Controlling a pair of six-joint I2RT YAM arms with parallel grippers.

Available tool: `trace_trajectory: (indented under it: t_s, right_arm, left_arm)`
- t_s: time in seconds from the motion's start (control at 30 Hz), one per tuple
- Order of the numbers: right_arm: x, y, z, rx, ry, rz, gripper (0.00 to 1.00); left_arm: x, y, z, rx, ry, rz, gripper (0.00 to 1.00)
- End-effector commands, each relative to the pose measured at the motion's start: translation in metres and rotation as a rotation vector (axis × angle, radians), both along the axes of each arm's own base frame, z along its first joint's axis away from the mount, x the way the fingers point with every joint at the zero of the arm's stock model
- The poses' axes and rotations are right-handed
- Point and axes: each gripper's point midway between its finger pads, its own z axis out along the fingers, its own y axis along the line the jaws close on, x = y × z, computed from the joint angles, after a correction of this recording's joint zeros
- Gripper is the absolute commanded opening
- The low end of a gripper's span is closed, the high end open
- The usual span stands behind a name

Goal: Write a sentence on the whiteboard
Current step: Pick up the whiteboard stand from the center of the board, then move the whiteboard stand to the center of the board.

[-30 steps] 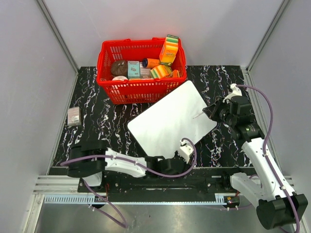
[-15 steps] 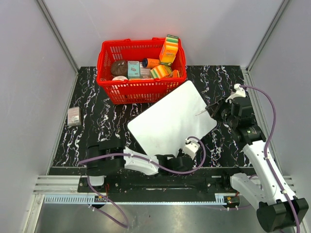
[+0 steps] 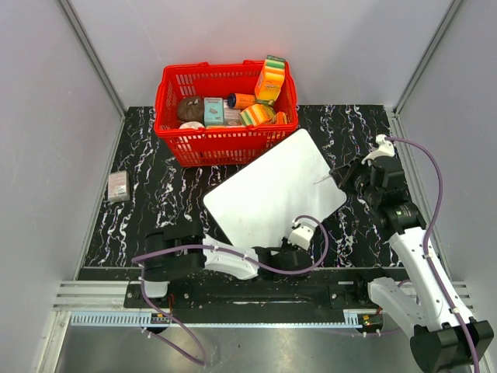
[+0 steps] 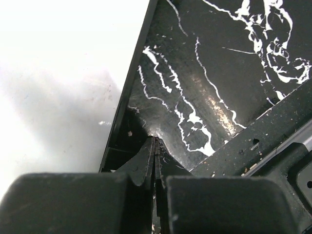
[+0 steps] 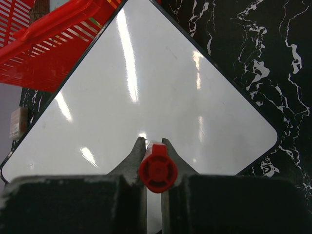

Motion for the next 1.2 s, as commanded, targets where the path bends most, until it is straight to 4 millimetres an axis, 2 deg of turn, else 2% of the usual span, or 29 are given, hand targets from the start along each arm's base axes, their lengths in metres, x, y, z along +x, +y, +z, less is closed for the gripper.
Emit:
trace_trajectory:
  t_s: [0.0, 0.2, 0.37, 0.5, 0.73, 0.87, 0.97, 1.0, 1.03, 1.13, 1.17]
  right_arm:
    - [0.003, 0.002, 0.015, 0.010, -0.067, 0.010, 0.00]
    - [-0.002, 0.012, 0.021, 0.030, -0.102, 0.076, 0.00]
    - [-0.005, 0.018, 0.020, 0.047, -0.106, 0.113, 0.00]
    - [-0.006, 0.021, 0.023, 0.052, -0.114, 0.133, 0.00]
    - [-0.009, 0.026, 0.026, 0.064, -0.124, 0.162, 0.00]
    - [-0.010, 0.028, 0.028, 0.071, -0.127, 0.176, 0.00]
    - [-0.011, 0.030, 0.029, 0.073, -0.129, 0.187, 0.00]
    - [-0.011, 0.030, 0.029, 0.073, -0.133, 0.186, 0.00]
    - [-0.012, 0.031, 0.030, 0.075, -0.133, 0.196, 0.00]
    - [-0.013, 0.033, 0.030, 0.076, -0.135, 0.209, 0.00]
    - [-0.014, 0.033, 0.030, 0.076, -0.135, 0.211, 0.00]
  left_arm:
    - [0.013, 0.036, -0.007, 0.055, -0.007, 0.090, 0.00]
    - [0.011, 0.070, -0.022, 0.072, 0.031, 0.127, 0.00]
    - [0.011, 0.081, -0.021, 0.068, 0.035, 0.146, 0.00]
    - [0.008, 0.097, -0.031, 0.086, 0.044, 0.153, 0.00]
    - [0.008, 0.112, -0.036, 0.097, 0.053, 0.210, 0.00]
    - [0.005, 0.095, -0.025, 0.080, 0.028, 0.132, 0.01]
    - [-0.008, 0.067, -0.004, 0.051, -0.022, 0.010, 0.03]
    - [-0.014, 0.050, 0.013, 0.019, -0.042, -0.038, 0.03]
    - [-0.025, 0.041, 0.028, 0.006, -0.072, -0.076, 0.10]
    - [-0.036, 0.018, 0.076, -0.072, -0.138, -0.126, 0.28]
    - [-0.039, 0.015, 0.086, -0.089, -0.149, -0.147, 0.44]
